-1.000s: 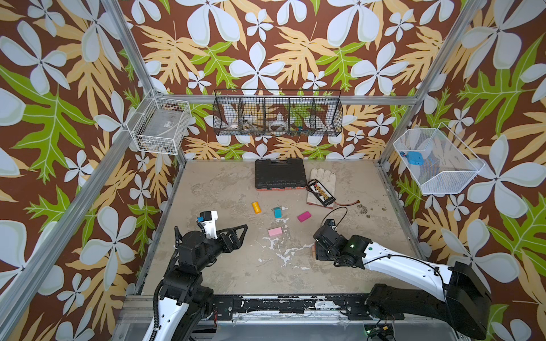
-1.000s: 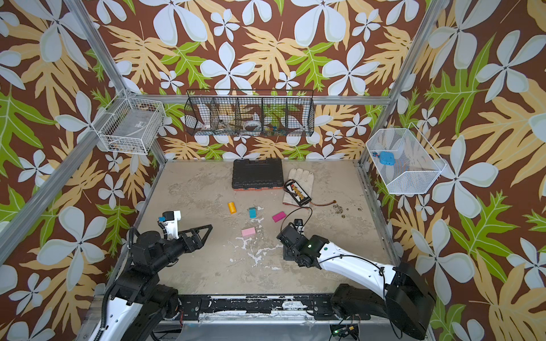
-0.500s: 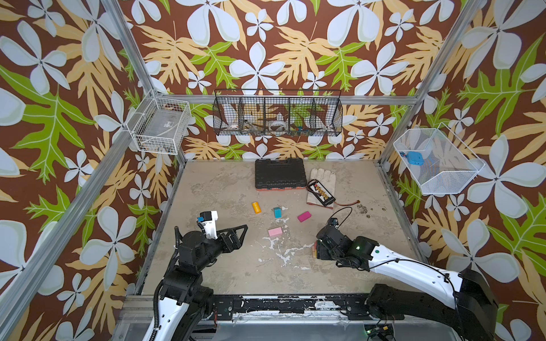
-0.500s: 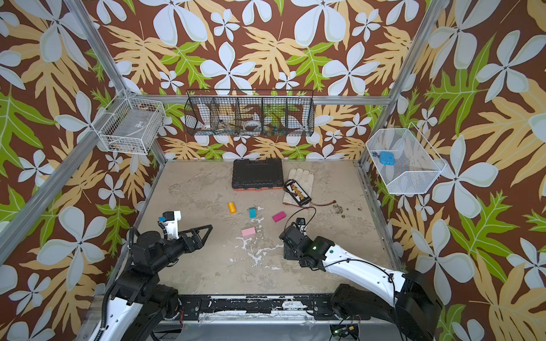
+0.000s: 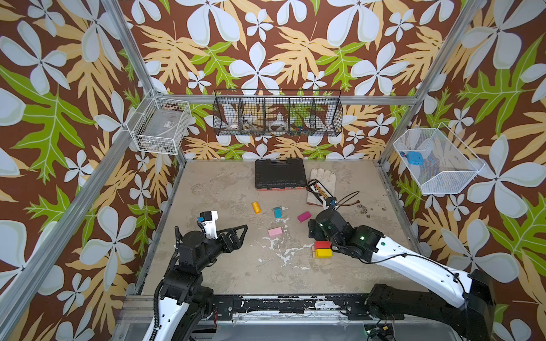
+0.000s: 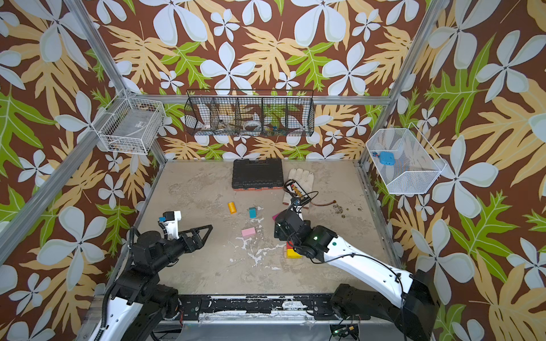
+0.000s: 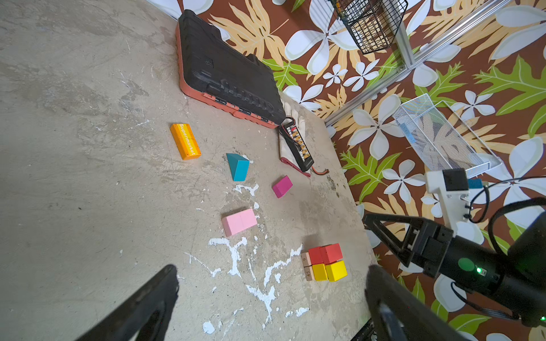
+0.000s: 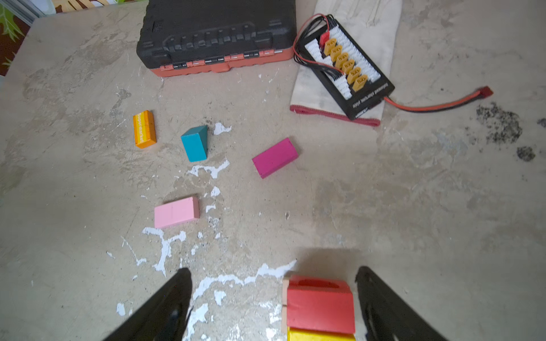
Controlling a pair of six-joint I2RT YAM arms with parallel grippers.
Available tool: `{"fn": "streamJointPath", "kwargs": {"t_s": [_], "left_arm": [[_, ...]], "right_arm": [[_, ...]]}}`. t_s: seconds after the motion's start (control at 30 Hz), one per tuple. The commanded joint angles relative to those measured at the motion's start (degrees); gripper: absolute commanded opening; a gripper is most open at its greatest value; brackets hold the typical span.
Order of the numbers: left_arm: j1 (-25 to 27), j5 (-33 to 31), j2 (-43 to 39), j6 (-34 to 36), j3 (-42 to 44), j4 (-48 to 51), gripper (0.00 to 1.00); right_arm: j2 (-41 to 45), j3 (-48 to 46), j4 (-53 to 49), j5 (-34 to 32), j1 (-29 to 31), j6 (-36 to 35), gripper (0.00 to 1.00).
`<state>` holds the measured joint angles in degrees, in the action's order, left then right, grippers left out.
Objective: Build the wood block tower
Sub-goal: 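Move the open right gripper farther from the robot to the magenta block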
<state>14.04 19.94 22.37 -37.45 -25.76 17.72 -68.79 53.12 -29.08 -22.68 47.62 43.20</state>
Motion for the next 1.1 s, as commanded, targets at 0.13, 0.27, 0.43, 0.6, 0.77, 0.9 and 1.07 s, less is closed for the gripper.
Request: {"fn": "streamJointPath", "kwargs": {"t_s": [0.13,0.27,0.43,0.6,0.77,0.9,1.07], "left_arm": [[0.07,0.09,0.74,-0.08,0.01,-1.39,1.0],[0.03,0.18,0.39,0.01,0.03,-1.48,1.0],[0.05,0.53,1.27,-0.08,0.09,-1.61,1.0],[0.05,0.28,0.22,-0.08,0.1,-1.67,1.0],[0.1,0.98,1.23,-0.07,0.09,-1.65,1.0],[0.04,0.27,0.13,-0.08,0.21,-1.75,1.0],[0.1,0.78,1.11,-0.08,0.24,-1.74,1.0]], "right_arm": [[-14.08,4.96,7.18,4.45,-5.34,-4.21,0.84],[-22.27,8.79,8.98,7.12,-7.64,-4.82,0.83],[-31.37,15.15,8.43,8.35,-9.02,-5.91,0.81],[-38.45,20.62,7.27,6.11,-9.67,-5.74,0.81],[-44.48,24.72,5.75,5.39,-10.43,-6.11,0.8],[-45.86,24.43,5.26,3.29,-11.02,-5.74,0.79],[-44.83,20.99,6.25,2.95,-11.87,-5.7,0.78]]}}
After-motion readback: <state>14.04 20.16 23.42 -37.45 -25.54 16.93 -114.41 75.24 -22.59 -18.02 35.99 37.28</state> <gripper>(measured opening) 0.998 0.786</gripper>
